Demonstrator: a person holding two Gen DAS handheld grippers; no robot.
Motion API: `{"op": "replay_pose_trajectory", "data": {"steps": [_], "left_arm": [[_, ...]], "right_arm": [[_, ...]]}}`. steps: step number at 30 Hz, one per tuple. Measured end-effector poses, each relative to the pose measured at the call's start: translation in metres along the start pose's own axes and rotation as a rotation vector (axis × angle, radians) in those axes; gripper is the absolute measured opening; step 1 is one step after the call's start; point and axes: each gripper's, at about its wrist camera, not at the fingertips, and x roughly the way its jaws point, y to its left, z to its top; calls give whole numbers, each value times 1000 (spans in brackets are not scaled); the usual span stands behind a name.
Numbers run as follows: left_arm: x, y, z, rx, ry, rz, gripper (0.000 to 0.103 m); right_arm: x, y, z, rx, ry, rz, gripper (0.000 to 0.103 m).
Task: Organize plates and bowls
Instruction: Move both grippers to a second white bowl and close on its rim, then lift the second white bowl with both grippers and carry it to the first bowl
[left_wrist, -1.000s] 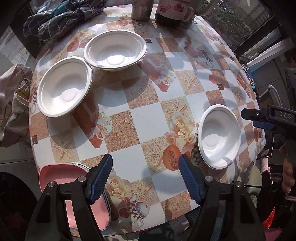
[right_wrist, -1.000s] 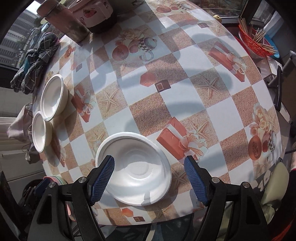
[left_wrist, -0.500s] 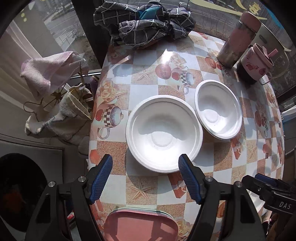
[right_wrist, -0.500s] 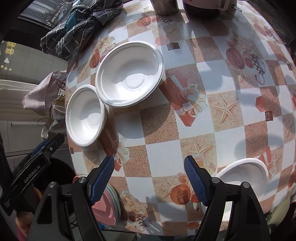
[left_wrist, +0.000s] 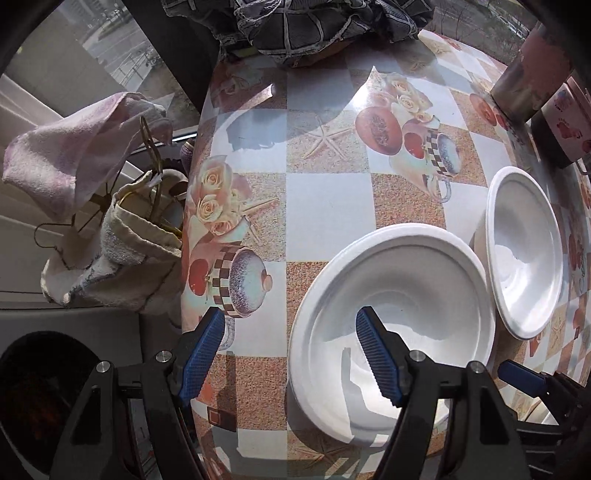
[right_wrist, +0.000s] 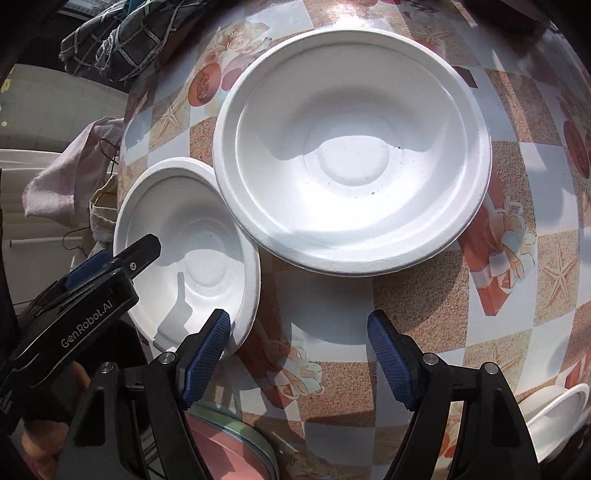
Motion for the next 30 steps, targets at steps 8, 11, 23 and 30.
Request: {"op": "replay_pose_trajectory", "data": {"steps": [8, 11, 23, 30], "left_arm": [[21, -3, -1, 12, 77, -50, 51], [17, -10, -7, 36, 72, -74, 36], [6, -77, -75, 184, 112, -115, 35], [-2, -111, -122, 262, 125, -123, 35]], "right_arm": [[12, 21, 3, -64, 7, 39, 36], [15, 19, 2, -47, 26, 80, 24], [2, -26, -43, -91, 61, -9, 21], [-3, -57, -80, -43, 87, -13, 21]]}}
